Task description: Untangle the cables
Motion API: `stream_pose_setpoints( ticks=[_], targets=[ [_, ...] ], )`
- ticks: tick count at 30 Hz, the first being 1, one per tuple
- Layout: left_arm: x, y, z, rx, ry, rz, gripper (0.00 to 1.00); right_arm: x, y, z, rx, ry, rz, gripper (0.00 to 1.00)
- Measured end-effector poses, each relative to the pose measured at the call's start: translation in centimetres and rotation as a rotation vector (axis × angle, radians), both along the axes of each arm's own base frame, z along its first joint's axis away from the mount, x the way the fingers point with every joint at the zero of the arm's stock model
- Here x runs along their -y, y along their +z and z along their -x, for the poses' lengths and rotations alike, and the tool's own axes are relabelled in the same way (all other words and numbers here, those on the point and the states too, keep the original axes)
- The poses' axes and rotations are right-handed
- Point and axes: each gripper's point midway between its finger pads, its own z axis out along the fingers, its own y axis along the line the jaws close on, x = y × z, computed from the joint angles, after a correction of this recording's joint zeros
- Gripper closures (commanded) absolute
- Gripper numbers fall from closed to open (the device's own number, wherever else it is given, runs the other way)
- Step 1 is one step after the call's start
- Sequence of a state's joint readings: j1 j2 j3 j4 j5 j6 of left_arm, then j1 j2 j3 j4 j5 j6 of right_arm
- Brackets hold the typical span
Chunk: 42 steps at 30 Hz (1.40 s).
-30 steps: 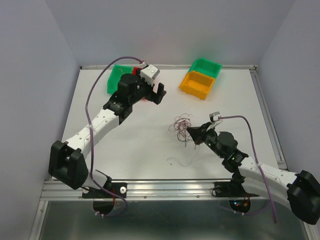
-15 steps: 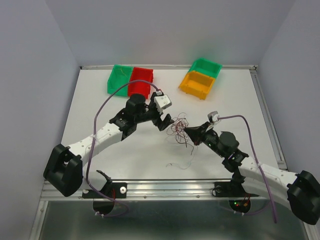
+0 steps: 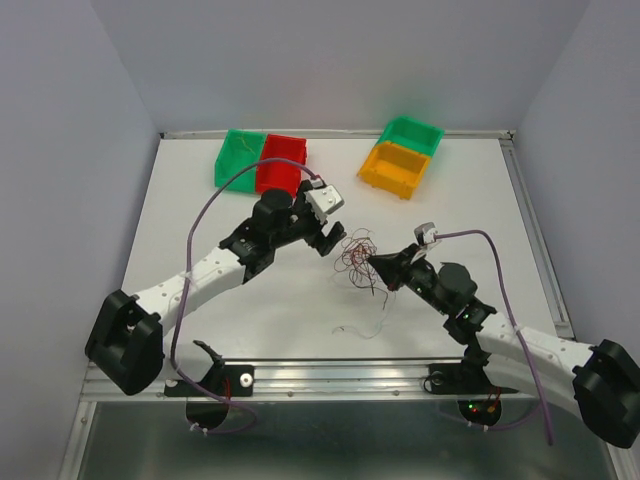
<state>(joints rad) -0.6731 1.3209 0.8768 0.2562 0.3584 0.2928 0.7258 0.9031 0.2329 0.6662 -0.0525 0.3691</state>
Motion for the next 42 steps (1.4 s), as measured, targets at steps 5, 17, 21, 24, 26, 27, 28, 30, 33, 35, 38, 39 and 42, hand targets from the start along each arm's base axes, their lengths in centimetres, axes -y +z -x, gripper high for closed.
stream_pose_setpoints(
  ticks=[5, 17, 21, 24, 26, 27, 28, 30, 33, 35, 38, 39, 42],
  targets=[
    [-1.9, 4.1, 0.2, 0.096, 0.090, 0.075, 0.01, 0.0, -0.3, -0.1, -0.007, -0.005, 0.009, 0.99],
    [2.4, 1.3, 3.8, -0.003, -0.125, -0.002, 0.16, 0.0, -1.5, -0.4, -0.032, -0.011, 0.035, 0.99],
    [3.0, -1.8, 4.4, -0.066, -0.144, -0.081, 0.55, 0.0, -1.4, -0.4, -0.029, -0.012, 0.035, 0.99],
    [3.1, -2.6, 4.1, -0.076, -0.136, -0.116, 1.00, 0.0, -1.4, -0.4, -0.028, -0.013, 0.036, 0.93],
    [3.2, -2.7, 3.9, -0.076, -0.137, -0.128, 1.00, 0.1, -1.4, -0.5, -0.027, -0.019, 0.035, 0.76],
    [3.2, -2.6, 3.8, -0.072, -0.133, -0.128, 1.00, 0.1, -1.4, -0.5, -0.027, -0.021, 0.035, 0.73],
    [3.2, -2.5, 3.6, -0.069, -0.128, -0.128, 1.00, 0.2, -1.3, -0.6, -0.025, -0.031, 0.034, 0.72],
    [3.0, -2.2, 3.4, -0.059, -0.111, -0.128, 1.00, 0.7, -1.1, -1.1, -0.021, -0.072, 0.028, 0.71],
    [2.5, -1.0, 3.2, -0.027, -0.080, -0.112, 1.00, 1.8, -1.0, -2.1, -0.024, -0.156, 0.022, 0.72],
    [1.6, 0.6, 3.6, 0.011, -0.064, -0.080, 1.00, 3.0, -1.3, -3.0, -0.041, -0.248, 0.024, 0.72],
    [0.6, 4.3, 4.5, 0.082, -0.053, -0.005, 1.00, 5.1, -2.5, -4.6, -0.100, -0.406, 0.055, 0.72],
    [0.2, 5.8, 4.6, 0.111, -0.040, 0.025, 1.00, 6.0, -2.9, -5.4, -0.129, -0.485, 0.070, 0.70],
    [-0.6, 9.1, 5.2, 0.175, -0.021, 0.097, 1.00, 8.1, -3.5, -6.4, -0.168, -0.629, 0.101, 0.53]
  ],
)
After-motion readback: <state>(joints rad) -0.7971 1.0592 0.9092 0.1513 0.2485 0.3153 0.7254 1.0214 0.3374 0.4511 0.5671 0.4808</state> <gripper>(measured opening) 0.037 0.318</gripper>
